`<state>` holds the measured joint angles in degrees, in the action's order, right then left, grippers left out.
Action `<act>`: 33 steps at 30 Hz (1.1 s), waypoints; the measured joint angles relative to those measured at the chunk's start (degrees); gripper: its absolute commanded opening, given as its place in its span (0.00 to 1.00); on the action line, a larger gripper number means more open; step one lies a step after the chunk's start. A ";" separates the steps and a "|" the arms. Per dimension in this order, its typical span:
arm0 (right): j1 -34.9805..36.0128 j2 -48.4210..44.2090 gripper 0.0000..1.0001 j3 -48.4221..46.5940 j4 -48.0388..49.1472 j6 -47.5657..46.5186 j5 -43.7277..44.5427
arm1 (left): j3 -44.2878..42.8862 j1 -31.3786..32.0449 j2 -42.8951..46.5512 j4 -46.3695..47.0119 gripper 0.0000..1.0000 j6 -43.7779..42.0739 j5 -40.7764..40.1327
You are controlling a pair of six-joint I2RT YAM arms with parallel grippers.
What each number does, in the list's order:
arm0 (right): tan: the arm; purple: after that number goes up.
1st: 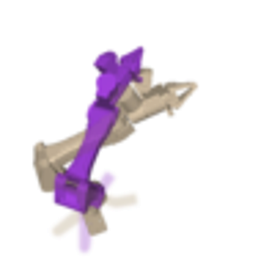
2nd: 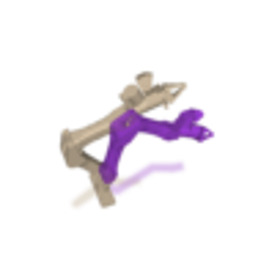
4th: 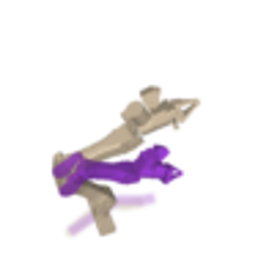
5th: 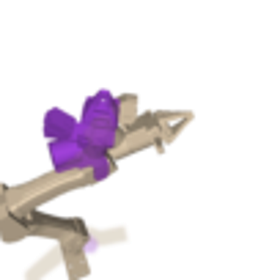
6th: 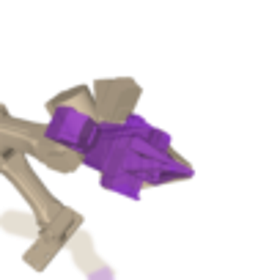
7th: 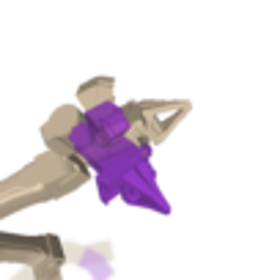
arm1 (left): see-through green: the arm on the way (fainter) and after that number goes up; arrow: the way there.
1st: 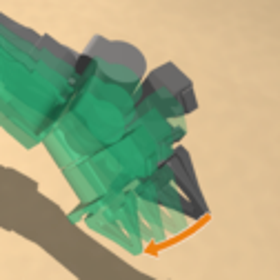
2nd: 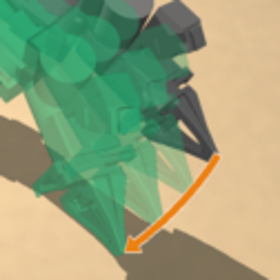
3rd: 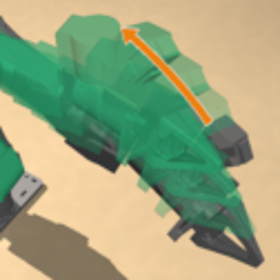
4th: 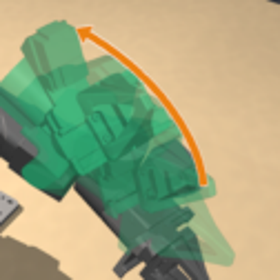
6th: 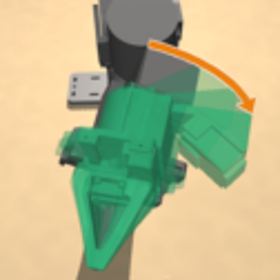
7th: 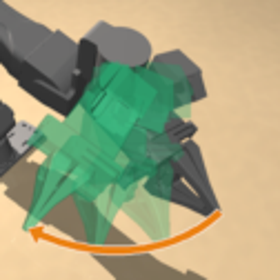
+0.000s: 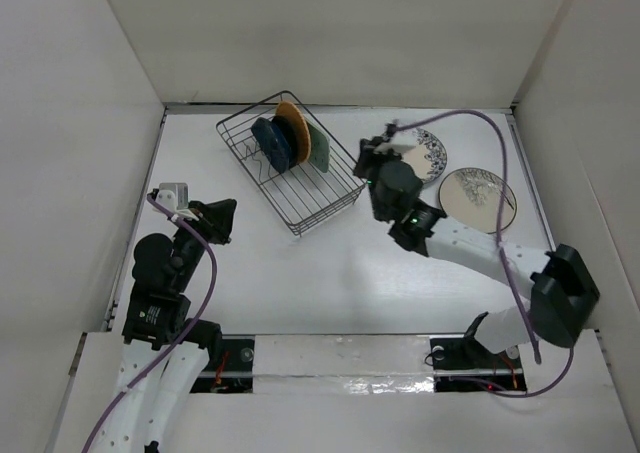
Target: Load the plates into the dish rack
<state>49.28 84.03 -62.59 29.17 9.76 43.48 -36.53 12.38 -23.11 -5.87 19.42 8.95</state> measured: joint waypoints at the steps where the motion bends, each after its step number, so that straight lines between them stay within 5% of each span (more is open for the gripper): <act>1: -2.49 -3.06 0.00 4.87 -0.31 2.86 -0.48 | 0.00 0.00 0.00 -0.02 0.00 -0.07 0.04; 8: -37.42 -20.24 0.00 36.89 -8.20 23.85 -14.27 | 0.02 0.00 0.33 0.00 0.00 -0.04 0.48; 11: -48.48 -25.20 0.24 44.41 -9.68 29.86 -19.39 | 0.02 0.00 0.66 0.02 0.06 -0.04 0.83; 12: -51.32 -25.88 0.43 45.79 -9.35 31.26 -21.53 | 0.02 0.00 0.72 0.00 0.09 -0.04 0.90; 15: -59.82 -26.62 0.61 49.48 -7.93 35.39 -27.76 | 0.02 0.00 0.85 0.02 0.22 -0.07 1.40; 23: -70.79 -16.04 0.63 51.08 -1.73 42.66 -40.54 | 0.02 0.00 1.49 0.02 0.29 -0.04 1.55; 28: -72.70 -3.21 0.59 48.70 10.54 47.76 -47.56 | 0.02 0.00 1.51 0.02 0.29 -0.04 1.60; 32: -73.77 5.11 0.48 48.24 20.68 53.16 -51.80 | 0.00 0.00 1.49 0.02 0.29 -0.04 1.57; 33: -74.03 6.01 0.37 48.39 21.90 54.23 -52.52 | 0.02 0.00 1.49 0.02 0.29 -0.04 1.57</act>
<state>-24.75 90.04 -14.20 51.07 63.99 -9.04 -36.51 12.38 -21.63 -5.85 19.38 10.52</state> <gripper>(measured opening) 0.497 0.288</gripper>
